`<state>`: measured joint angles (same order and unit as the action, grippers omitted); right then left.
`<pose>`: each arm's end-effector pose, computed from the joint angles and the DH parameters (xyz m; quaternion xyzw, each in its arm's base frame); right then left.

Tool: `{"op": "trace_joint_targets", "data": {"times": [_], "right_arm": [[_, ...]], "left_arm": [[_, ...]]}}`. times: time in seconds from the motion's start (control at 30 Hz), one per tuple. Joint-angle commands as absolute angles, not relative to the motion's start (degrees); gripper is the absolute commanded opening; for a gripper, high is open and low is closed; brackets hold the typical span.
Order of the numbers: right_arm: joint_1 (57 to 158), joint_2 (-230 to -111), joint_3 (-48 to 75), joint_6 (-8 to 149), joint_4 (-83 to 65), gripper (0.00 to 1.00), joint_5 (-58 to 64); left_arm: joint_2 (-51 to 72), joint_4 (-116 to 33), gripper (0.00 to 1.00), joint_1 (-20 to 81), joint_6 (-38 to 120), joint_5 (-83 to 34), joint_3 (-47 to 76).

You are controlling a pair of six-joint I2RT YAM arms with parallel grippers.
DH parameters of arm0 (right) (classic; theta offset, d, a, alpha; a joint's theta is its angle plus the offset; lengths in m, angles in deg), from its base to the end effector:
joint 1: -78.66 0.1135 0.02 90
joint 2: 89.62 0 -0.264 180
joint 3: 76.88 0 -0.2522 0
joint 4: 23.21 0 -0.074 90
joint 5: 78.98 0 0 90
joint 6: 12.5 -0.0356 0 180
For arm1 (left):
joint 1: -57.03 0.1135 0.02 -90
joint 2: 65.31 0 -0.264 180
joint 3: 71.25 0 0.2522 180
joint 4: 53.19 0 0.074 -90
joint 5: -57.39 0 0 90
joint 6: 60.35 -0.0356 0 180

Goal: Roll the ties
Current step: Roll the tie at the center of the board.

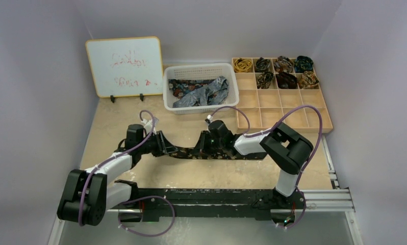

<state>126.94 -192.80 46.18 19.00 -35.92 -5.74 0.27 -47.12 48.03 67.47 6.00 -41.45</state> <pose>0.2218 0.2641 0.1287 0.0090 0.8743 0.4523 0.1761 0.1855 -0.0519 0.1385 -0.0838 0.8681 -0.4300 0.2334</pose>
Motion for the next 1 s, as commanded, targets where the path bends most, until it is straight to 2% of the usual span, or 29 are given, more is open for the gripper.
{"op": "trace_joint_targets", "data": {"times": [0.0,0.23,0.6,0.97], "right_arm": [[126.6,-193.9,45.2,20.0,-34.1,0.14,-5.7],[126.6,-192.5,43.8,20.8,-33.2,0.16,-6.3],[126.6,-189.1,42.2,22.5,-31.6,0.18,-3.3],[126.6,-188.6,41.5,22.6,-31.2,0.19,-1.0]], "left_arm": [[-1.1,-44.8,0.25,48.4,66.4,4.4,-39.4],[-3.7,-39.7,0.18,47.0,66.2,-0.5,-36.4],[-3.7,-29.4,0.16,37.4,68.1,-16.4,-30.5],[-4.9,-24.9,0.16,36.6,67.0,-20.4,-27.6]]}}
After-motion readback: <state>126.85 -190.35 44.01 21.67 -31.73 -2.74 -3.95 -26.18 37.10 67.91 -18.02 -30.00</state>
